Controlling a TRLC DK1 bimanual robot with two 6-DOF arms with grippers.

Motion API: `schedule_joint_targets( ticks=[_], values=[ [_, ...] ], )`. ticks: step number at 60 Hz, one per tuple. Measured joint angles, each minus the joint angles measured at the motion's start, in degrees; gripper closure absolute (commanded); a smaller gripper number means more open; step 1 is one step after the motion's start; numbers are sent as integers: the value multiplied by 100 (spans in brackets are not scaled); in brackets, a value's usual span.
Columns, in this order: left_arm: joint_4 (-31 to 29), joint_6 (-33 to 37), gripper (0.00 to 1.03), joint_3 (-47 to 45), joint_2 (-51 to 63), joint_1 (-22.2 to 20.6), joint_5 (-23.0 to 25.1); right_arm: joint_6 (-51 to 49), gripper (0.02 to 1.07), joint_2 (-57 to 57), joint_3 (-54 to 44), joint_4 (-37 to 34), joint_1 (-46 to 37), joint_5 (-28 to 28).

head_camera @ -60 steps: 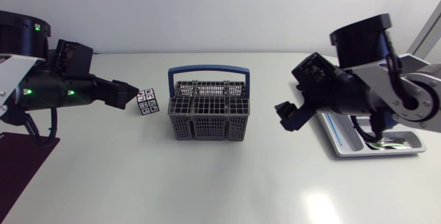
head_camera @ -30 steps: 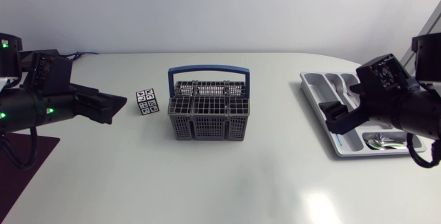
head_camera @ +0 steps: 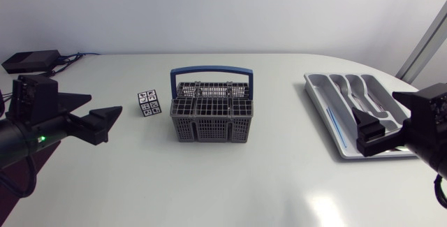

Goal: Transfer all utensils from the basket to the drawer tray.

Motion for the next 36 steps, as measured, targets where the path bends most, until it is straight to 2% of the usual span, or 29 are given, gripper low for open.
schedule_joint_targets(
  ticks=[18, 36],
  values=[
    [643, -24, 4, -813, -726, 295, -4, 479, 7, -861, -789, 308, -186, -72],
    [874, -168, 4, -1416, -1591, 367, -280, 1110, 7, -1740, -1537, 688, -372, -245]
  ],
)
